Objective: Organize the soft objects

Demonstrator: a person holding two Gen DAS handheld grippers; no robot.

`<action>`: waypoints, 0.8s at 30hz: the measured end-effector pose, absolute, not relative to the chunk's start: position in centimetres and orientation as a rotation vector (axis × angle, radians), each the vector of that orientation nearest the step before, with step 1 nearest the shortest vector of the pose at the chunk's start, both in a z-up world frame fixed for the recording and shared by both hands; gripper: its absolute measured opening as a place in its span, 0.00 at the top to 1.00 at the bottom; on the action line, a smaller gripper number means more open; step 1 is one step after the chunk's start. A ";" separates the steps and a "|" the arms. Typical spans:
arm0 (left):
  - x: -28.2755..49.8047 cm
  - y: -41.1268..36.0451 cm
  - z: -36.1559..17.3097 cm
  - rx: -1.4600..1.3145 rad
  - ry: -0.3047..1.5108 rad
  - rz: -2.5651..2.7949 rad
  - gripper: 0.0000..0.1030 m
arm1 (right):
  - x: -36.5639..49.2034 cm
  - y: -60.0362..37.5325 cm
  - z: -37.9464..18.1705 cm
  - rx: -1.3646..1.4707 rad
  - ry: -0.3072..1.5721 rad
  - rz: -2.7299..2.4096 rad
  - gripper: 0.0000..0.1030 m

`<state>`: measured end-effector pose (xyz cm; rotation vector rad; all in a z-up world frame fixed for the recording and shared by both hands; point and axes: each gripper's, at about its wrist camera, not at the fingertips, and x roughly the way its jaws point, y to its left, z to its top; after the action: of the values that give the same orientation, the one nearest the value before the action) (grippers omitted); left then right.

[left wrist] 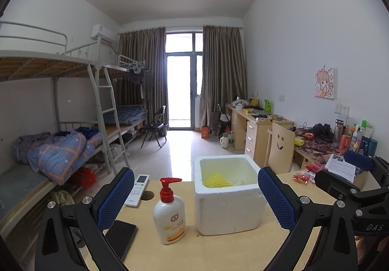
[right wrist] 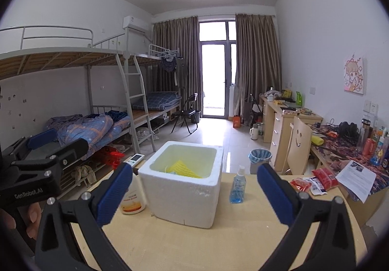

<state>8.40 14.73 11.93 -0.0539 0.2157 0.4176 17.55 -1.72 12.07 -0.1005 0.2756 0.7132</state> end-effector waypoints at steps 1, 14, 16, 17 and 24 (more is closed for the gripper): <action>8.0 14.4 12.0 -0.049 0.212 0.417 0.01 | 17.0 -2.0 12.1 -0.101 0.269 0.713 0.00; 4.0 11.0 9.5 -0.005 0.166 0.398 0.01 | 13.0 -5.4 10.4 -0.103 0.224 0.685 0.00; 3.5 10.5 8.9 0.000 0.170 0.387 0.01 | 12.6 -5.8 9.8 -0.101 0.225 0.683 0.00; 3.3 10.3 8.7 0.001 0.169 0.382 0.01 | 12.4 -5.9 9.6 -0.099 0.225 0.683 0.00; 2.2 10.1 7.2 -0.032 0.162 0.369 0.01 | 11.2 -6.7 8.4 -0.081 0.223 0.673 0.00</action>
<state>2.17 10.09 7.18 -0.0324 0.1619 0.3688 11.24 -6.74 8.40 -0.0814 0.2229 0.6730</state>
